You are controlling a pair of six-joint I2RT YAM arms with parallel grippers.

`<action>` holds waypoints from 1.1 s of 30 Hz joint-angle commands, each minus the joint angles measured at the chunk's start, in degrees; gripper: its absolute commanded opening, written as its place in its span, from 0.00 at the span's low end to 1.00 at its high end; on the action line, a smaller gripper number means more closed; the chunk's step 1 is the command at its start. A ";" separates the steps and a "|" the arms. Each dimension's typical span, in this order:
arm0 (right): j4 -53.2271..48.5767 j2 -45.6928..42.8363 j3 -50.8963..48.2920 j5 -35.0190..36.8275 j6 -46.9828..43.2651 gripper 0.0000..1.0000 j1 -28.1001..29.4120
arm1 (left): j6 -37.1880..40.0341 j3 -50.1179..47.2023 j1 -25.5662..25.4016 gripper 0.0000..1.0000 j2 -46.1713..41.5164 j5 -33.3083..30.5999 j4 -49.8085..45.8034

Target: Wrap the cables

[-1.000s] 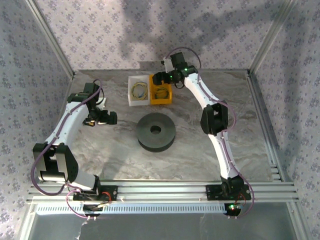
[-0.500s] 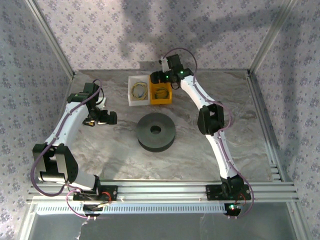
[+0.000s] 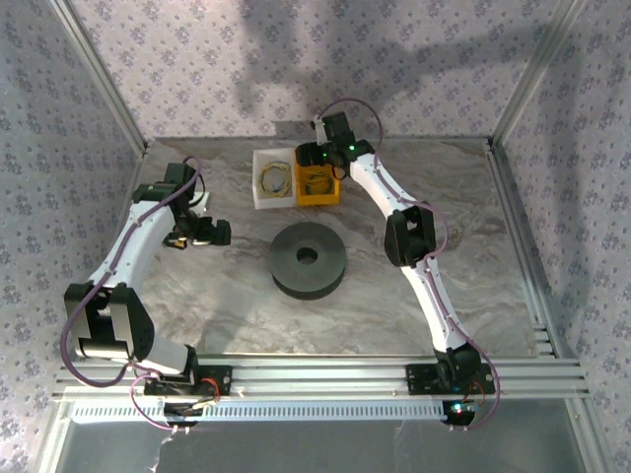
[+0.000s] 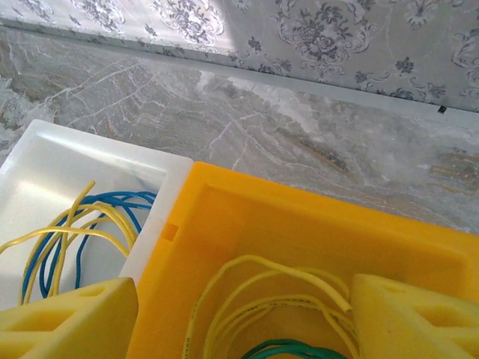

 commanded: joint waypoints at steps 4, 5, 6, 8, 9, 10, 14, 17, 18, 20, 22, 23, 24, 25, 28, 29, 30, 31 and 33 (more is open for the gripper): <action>2.14 2.58 1.74 -3.09 2.36 0.65 -0.09 | 1.18 0.23 0.39 1.00 -1.45 -0.24 -0.90; 2.24 2.60 1.80 -3.14 2.45 0.64 -0.12 | 1.28 0.16 0.43 1.00 -1.38 -0.21 -0.90; 2.41 2.60 1.74 -3.30 2.53 0.62 -0.15 | 1.26 0.16 0.44 1.00 -1.45 -0.14 -0.85; 2.62 2.64 1.77 -3.32 2.56 0.59 -0.14 | 1.28 0.16 0.48 1.00 -1.30 -0.15 -0.88; 2.69 2.60 1.78 -2.96 2.55 0.58 0.00 | 1.24 0.16 0.48 1.00 -1.37 -0.09 -0.90; 2.82 2.59 1.66 -2.35 2.43 0.57 -0.02 | 1.36 0.07 0.47 1.00 -1.28 -0.05 -0.85; 4.11 2.63 1.15 -1.25 3.11 0.51 -0.18 | 1.41 0.05 0.47 1.00 -1.29 0.03 -0.81; 5.10 2.68 0.83 -1.11 3.73 0.45 -0.28 | 1.52 -0.30 0.54 1.00 -1.45 -0.05 -0.81; 5.29 2.65 0.68 -1.03 3.84 0.43 -0.27 | 1.54 -0.37 0.55 1.00 -1.48 -0.05 -0.81; 5.62 2.63 0.58 -0.94 3.87 0.38 -0.26 | 1.61 -0.64 0.57 1.00 -1.56 -0.06 -0.68; 5.62 2.58 0.51 -0.78 3.59 0.35 -0.19 | 1.63 -0.86 0.64 1.00 -1.55 -0.05 -0.63; 5.53 2.55 0.52 -0.58 3.11 0.32 -0.17 | 1.70 -0.96 0.66 1.00 -1.64 -0.10 -0.63; 5.40 2.51 0.53 -0.42 2.75 0.29 -0.04 | 1.66 -1.04 0.65 1.00 -1.64 -0.05 -0.63; 5.28 2.42 0.51 -0.41 2.47 0.26 -0.03 | 1.67 -1.07 0.71 1.00 -1.69 -0.06 -0.50; 4.94 2.08 0.46 -0.66 2.20 0.20 0.08 | 1.75 -1.17 0.83 1.00 -1.74 -0.05 -0.55; 4.92 1.83 0.39 -0.84 2.11 0.17 0.02 | 1.78 -1.17 0.83 1.00 -1.75 -0.05 -0.55; 4.92 1.66 0.31 -0.90 2.02 0.16 0.09 | 1.74 -1.17 0.83 1.00 -1.83 -0.05 -0.49; 4.91 1.25 0.01 -1.08 1.73 0.13 0.10 | 1.75 -1.17 0.82 1.00 -1.88 -0.10 -0.53; 4.92 0.14 -0.90 -1.28 1.01 0.09 0.21 | 1.87 -1.25 0.91 1.00 -1.97 -0.10 -0.63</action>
